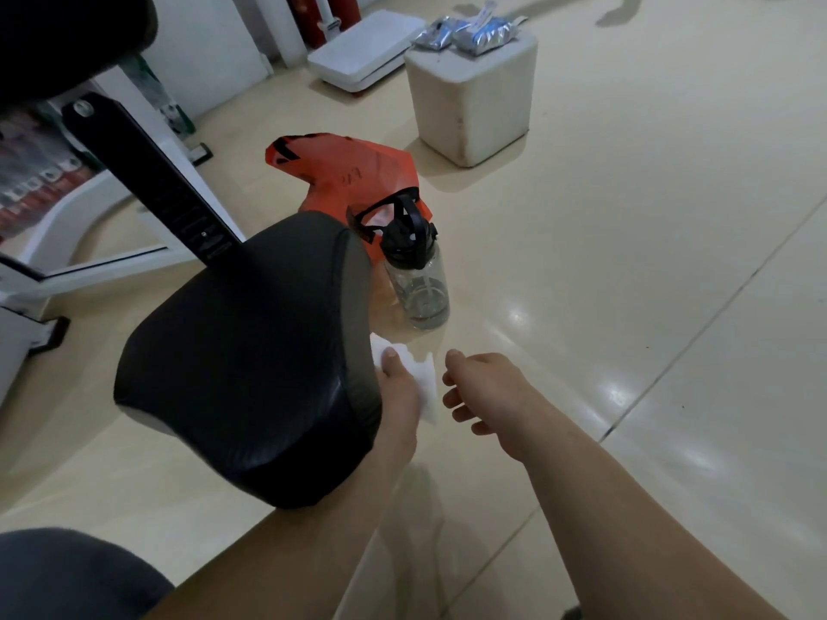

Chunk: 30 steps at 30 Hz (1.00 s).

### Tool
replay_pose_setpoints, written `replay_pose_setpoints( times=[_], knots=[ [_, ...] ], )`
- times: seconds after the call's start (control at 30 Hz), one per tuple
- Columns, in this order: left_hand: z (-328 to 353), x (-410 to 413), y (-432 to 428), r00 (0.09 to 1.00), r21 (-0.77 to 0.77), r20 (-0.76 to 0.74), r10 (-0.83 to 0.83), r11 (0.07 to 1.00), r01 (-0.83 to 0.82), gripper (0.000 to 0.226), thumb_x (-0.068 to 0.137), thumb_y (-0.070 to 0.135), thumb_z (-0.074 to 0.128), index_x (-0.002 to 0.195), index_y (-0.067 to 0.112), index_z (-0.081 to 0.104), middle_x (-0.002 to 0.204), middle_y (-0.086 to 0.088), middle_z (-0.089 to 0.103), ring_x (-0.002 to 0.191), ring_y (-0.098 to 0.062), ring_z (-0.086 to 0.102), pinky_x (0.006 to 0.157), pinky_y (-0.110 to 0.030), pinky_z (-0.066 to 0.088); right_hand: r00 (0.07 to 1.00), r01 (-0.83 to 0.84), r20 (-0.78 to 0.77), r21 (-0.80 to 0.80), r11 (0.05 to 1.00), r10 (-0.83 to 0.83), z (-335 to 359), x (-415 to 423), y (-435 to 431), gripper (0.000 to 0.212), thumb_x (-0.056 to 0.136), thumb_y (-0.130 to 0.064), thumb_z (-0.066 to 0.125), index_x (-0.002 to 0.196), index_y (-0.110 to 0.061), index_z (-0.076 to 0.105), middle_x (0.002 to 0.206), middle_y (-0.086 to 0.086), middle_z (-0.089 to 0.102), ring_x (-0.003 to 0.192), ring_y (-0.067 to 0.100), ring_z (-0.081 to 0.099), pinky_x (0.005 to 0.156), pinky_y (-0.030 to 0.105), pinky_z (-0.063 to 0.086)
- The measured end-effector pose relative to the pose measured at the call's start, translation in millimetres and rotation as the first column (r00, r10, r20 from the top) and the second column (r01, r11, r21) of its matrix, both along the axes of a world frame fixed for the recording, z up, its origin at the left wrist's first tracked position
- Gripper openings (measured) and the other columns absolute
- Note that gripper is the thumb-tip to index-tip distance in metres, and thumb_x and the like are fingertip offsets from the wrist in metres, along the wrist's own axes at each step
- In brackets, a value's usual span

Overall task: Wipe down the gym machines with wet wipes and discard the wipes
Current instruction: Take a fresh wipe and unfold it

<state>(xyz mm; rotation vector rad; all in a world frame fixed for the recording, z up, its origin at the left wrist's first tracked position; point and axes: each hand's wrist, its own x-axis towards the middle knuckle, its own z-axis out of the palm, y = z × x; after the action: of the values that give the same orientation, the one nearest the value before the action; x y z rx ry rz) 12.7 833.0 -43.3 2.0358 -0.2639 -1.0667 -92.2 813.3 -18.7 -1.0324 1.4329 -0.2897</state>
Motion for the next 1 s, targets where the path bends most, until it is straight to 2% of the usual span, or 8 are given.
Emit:
replay_pose_setpoints(
  times=[0.17, 0.33, 0.43, 0.53, 0.73, 0.8, 0.9, 1.0],
  knots=[
    [-25, -9, 15, 0.995, 0.053, -0.085, -0.056, 0.997, 0.06, 0.055, 0.108, 0.043, 0.035, 0.154, 0.014, 0.032, 0.145, -0.012, 0.053, 0.126, -0.033, 0.055, 0.112, -0.052, 0.042, 0.999, 0.027, -0.017, -0.01, 1.0, -0.027, -4, 1, -4, 0.044, 0.102, -0.032, 0.042, 0.112, 0.005, 0.066, 0.104, 0.021, 0.074, 0.076, 0.027, 0.063, 0.068, 0.034, 0.046],
    [1, 0, -1, 0.999, -0.01, -0.032, -0.001, 1.0, 0.001, 0.052, 0.112, 0.032, 0.025, 0.157, 0.005, 0.027, 0.158, -0.015, 0.037, 0.143, -0.031, 0.038, 0.112, -0.03, 0.029, 1.0, 0.03, -0.002, 0.009, 1.0, -0.03, -3, 1, -4, 0.042, 0.101, -0.027, 0.042, 0.113, 0.006, 0.064, 0.106, 0.021, 0.074, 0.072, 0.025, 0.06, 0.063, 0.031, 0.043],
    [-23, -12, 15, 0.996, 0.017, -0.068, -0.054, 0.998, 0.055, 0.044, 0.109, 0.034, 0.033, 0.144, 0.011, 0.047, 0.139, -0.016, 0.059, 0.122, -0.033, 0.059, 0.103, -0.044, 0.048, 1.0, 0.018, -0.003, 0.0, 1.0, -0.018, -5, 5, -6, 0.042, 0.1, -0.025, 0.043, 0.115, 0.008, 0.064, 0.107, 0.024, 0.072, 0.074, 0.027, 0.06, 0.064, 0.032, 0.043],
    [-51, -18, 24, 0.981, 0.039, -0.182, -0.072, 0.996, 0.08, 0.045, 0.098, 0.037, 0.041, 0.129, 0.01, 0.059, 0.117, -0.014, 0.07, 0.104, -0.032, 0.068, 0.09, -0.044, 0.056, 1.0, 0.024, -0.01, -0.003, 1.0, -0.024, -8, 7, -7, 0.045, 0.099, -0.026, 0.044, 0.118, 0.01, 0.061, 0.11, 0.029, 0.069, 0.078, 0.027, 0.054, 0.068, 0.035, 0.039],
    [5, -1, 1, 0.997, -0.029, -0.083, 0.009, 1.0, -0.011, 0.049, 0.112, 0.031, 0.028, 0.156, 0.009, 0.031, 0.151, -0.013, 0.045, 0.138, -0.031, 0.044, 0.114, -0.041, 0.033, 1.0, 0.02, -0.003, -0.007, 1.0, -0.02, -12, 6, -7, 0.042, 0.099, -0.027, 0.044, 0.114, 0.007, 0.063, 0.1, 0.02, 0.071, 0.077, 0.028, 0.055, 0.067, 0.034, 0.04],
    [-9, -7, 11, 0.998, -0.036, -0.052, -0.02, 0.999, 0.019, 0.051, 0.11, 0.036, 0.032, 0.156, 0.013, 0.033, 0.149, -0.01, 0.049, 0.135, -0.031, 0.049, 0.116, -0.045, 0.037, 1.0, 0.006, -0.003, -0.014, 1.0, -0.006, -14, 8, -8, 0.041, 0.099, -0.028, 0.044, 0.113, 0.005, 0.065, 0.11, 0.022, 0.072, 0.081, 0.029, 0.06, 0.07, 0.035, 0.042],
    [-62, -7, 24, 0.989, -0.028, -0.133, -0.057, 0.998, 0.053, 0.058, 0.097, 0.051, 0.043, 0.142, 0.015, 0.05, 0.125, -0.01, 0.067, 0.111, -0.031, 0.066, 0.102, -0.053, 0.051, 1.0, 0.008, -0.005, -0.018, 1.0, -0.008, -13, 10, -7, 0.04, 0.098, -0.027, 0.045, 0.111, 0.006, 0.065, 0.113, 0.024, 0.07, 0.086, 0.031, 0.062, 0.071, 0.036, 0.042],
    [-6, -4, 12, 0.991, -0.028, -0.125, -0.044, 0.999, 0.041, 0.056, 0.108, 0.042, 0.033, 0.15, 0.005, 0.039, 0.148, -0.014, 0.051, 0.132, -0.036, 0.052, 0.111, -0.039, 0.041, 1.0, 0.013, 0.0, -0.03, 0.999, -0.013, -11, 9, -5, 0.04, 0.098, -0.026, 0.045, 0.104, 0.009, 0.063, 0.097, 0.018, 0.067, 0.078, 0.027, 0.052, 0.068, 0.035, 0.039]
  ],
)
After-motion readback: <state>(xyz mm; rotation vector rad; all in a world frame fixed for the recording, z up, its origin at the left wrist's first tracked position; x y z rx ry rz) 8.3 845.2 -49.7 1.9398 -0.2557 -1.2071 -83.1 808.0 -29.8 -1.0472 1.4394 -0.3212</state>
